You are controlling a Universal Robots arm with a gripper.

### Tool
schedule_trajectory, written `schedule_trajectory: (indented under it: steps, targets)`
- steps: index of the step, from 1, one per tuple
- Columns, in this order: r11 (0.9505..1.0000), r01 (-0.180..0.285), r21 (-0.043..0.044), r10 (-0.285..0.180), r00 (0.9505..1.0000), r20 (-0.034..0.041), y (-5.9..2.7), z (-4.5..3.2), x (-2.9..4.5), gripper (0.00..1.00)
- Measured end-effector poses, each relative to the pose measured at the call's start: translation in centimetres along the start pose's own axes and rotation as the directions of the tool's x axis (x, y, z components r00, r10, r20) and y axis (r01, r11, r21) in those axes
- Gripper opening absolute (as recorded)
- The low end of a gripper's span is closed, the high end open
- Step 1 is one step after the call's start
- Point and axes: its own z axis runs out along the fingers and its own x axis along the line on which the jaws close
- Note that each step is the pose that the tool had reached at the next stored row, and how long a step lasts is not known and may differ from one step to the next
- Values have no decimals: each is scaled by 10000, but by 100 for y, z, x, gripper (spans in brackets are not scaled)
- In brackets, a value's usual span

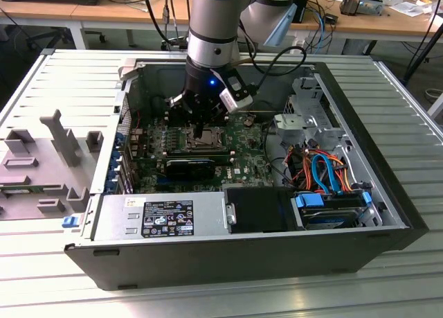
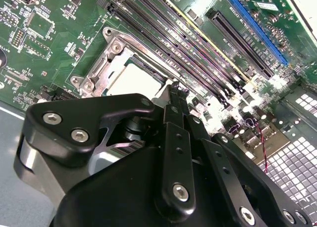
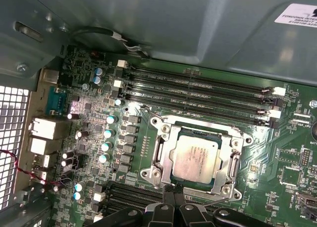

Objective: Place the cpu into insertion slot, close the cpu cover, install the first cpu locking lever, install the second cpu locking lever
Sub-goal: 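Install the first cpu locking lever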

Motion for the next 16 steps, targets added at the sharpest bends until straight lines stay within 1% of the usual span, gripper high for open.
schedule_trajectory:
  steps: [16]
  targets:
    - [9999, 108, 12, -108, 9999, 2, 0, 0, 0, 11]
